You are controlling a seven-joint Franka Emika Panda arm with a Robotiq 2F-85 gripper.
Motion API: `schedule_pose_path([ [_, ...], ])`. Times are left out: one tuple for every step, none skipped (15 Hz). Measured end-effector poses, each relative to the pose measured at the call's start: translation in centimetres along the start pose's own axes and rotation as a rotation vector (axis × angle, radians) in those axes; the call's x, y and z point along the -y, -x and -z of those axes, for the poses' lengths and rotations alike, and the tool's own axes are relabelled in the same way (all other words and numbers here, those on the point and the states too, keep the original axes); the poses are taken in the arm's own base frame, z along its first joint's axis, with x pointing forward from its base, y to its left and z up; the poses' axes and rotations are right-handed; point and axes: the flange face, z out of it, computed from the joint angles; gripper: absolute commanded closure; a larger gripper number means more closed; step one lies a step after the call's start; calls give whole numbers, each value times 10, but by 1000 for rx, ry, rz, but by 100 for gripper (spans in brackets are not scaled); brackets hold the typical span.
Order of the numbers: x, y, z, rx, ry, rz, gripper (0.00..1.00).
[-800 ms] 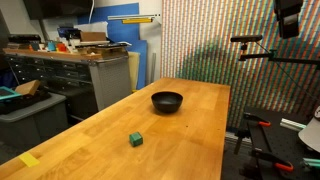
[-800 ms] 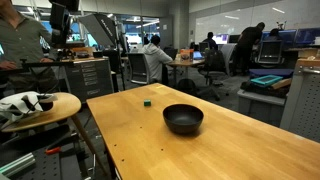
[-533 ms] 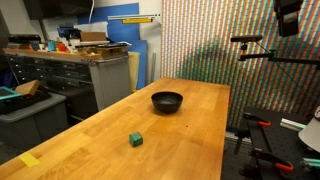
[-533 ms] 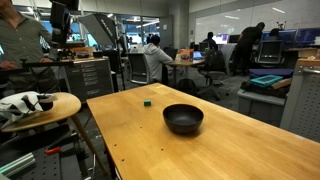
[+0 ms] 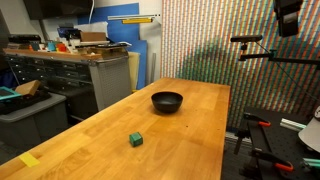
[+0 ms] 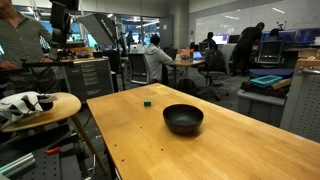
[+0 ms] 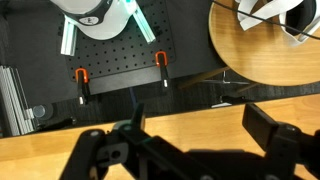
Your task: Put the green cube inside the black bowl
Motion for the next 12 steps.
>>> schedule_pose_path([
  [0,-1,0,-5,-3,-5,0],
  [1,-3,1,-12,-16,-22,0],
  [4,-6,2,-22,-38,-45,0],
  [7,-10,2,-30,-62,-69,0],
  [13,-14,2,-39,-90,-100,0],
  [19,-19,2,-54,-118,-137,0],
  [27,-24,2,-76,-145,-176,0],
  [35,-30,1,-100,-168,-213,0],
  [44,-36,-1,-125,-189,-249,0],
  [52,-42,-3,-150,-207,-282,0],
  [60,-48,-5,-178,-224,-311,0],
  [68,-55,-7,-207,-244,-339,0],
])
